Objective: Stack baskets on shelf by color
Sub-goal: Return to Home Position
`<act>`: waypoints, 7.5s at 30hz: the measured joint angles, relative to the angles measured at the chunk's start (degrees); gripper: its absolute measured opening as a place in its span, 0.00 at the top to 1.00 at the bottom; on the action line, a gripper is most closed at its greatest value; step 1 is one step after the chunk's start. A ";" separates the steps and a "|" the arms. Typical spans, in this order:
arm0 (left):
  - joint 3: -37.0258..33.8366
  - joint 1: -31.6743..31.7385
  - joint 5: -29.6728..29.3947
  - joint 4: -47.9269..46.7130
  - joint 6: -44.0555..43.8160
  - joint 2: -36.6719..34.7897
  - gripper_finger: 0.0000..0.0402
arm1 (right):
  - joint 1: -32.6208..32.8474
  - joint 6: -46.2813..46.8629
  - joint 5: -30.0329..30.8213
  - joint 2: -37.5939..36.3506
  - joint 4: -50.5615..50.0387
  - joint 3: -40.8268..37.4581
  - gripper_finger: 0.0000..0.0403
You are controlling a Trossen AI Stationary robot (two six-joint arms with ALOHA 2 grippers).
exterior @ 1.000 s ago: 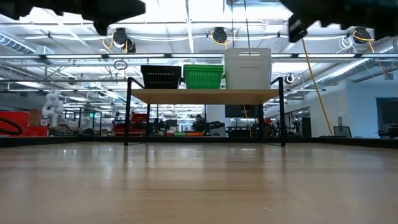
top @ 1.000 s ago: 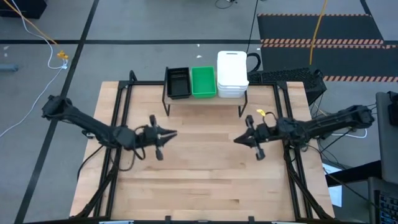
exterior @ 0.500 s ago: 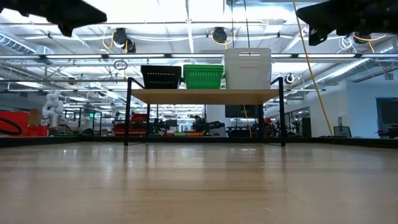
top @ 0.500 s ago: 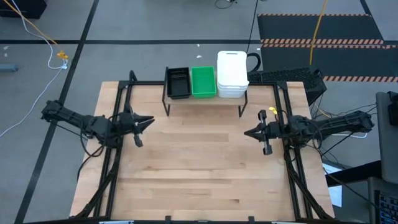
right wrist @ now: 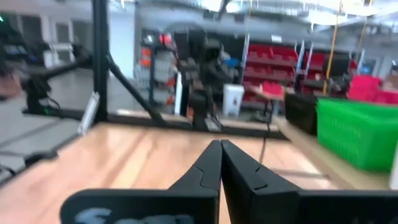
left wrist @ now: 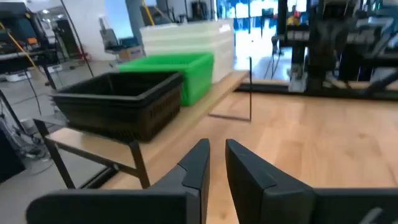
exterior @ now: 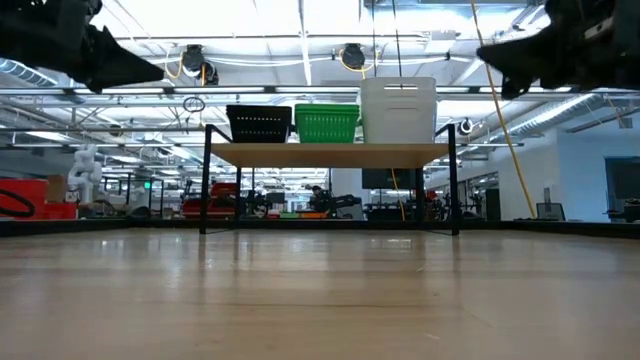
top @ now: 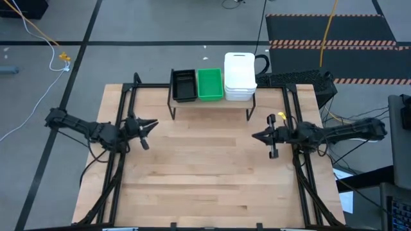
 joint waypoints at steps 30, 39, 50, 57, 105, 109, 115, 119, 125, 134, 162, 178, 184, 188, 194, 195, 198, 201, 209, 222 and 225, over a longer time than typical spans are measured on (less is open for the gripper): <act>-11.25 -0.93 2.91 17.88 11.32 -9.38 0.86 | -3.37 0.22 -0.20 -16.21 -24.38 0.91 1.00; -12.50 -0.95 5.83 15.96 8.09 -9.30 0.86 | -3.37 0.35 -0.22 -16.21 -22.31 -1.88 1.00; -12.50 -0.95 5.85 15.13 6.98 -9.25 0.86 | -3.37 0.24 -0.22 -16.20 -22.02 -2.65 1.00; -12.50 -0.95 5.83 15.13 6.87 -9.25 0.86 | -3.37 0.35 -0.22 -16.21 -22.06 -2.72 1.00; -12.47 -0.93 5.76 15.15 6.87 -9.25 0.86 | -3.36 -2.60 -0.22 -16.06 -20.01 -2.91 1.00; -12.47 -0.93 5.76 15.15 6.89 -9.25 0.86 | -3.36 -2.60 -0.22 -16.06 -20.01 -2.91 1.00; -12.47 -0.93 5.77 15.15 6.89 -9.25 0.86 | -3.35 -2.60 -0.22 -16.06 -20.01 -2.91 1.00; -12.47 -0.94 5.76 15.15 6.89 -9.25 0.86 | -3.36 -2.60 -0.22 -16.06 -20.01 -2.91 1.00; -12.47 -0.94 5.77 15.15 6.89 -9.25 0.86 | -3.35 -2.60 -0.22 -16.06 -20.01 -2.91 1.00; -12.45 -0.93 5.76 15.15 6.89 -9.25 0.86 | -3.36 -2.59 -0.22 -16.06 -20.01 -2.91 1.00; -12.45 -0.93 5.78 15.15 6.89 -9.25 0.86 | -3.35 -2.60 -0.23 -16.06 -20.01 -2.91 1.00; -12.45 -0.95 5.76 15.15 6.89 -9.25 0.86 | -3.35 -2.58 -0.24 -16.05 -20.01 -2.91 1.00; -12.45 -0.95 5.77 15.15 6.89 -9.25 0.86 | -3.37 -2.58 -0.22 -16.06 -20.01 -2.91 1.00; -12.45 -0.94 5.78 15.15 6.89 -9.25 0.86 | -3.35 -2.58 -0.23 -16.05 -20.01 -2.91 1.00; -12.45 -0.94 5.78 15.15 6.89 -9.23 0.86 | -3.35 -2.60 -0.22 -16.06 -20.01 -2.91 1.00; -12.45 -0.93 5.78 15.15 6.89 -9.25 0.86 | -3.35 -2.58 -0.23 -16.04 -20.01 -2.91 1.00; -12.45 -0.94 5.78 15.15 6.89 -9.23 0.86 | -3.35 -2.58 -0.23 -16.04 -20.00 -2.91 1.00; -12.45 -0.93 5.78 15.15 6.89 -9.25 0.86 | -3.35 -2.58 -0.23 -16.05 -20.01 -2.91 1.00; -12.45 -0.93 5.76 15.15 6.89 -9.24 0.86 | -3.36 -2.58 -0.24 -16.04 -20.01 -2.91 1.00; -12.45 -0.93 5.78 15.15 6.89 -9.24 0.86 | -3.35 -2.60 -0.22 -16.04 -20.01 -2.91 1.00; -12.45 -0.94 5.76 15.15 6.89 -9.23 0.86 | -3.36 -2.59 -0.23 -16.04 -20.00 -2.90 1.00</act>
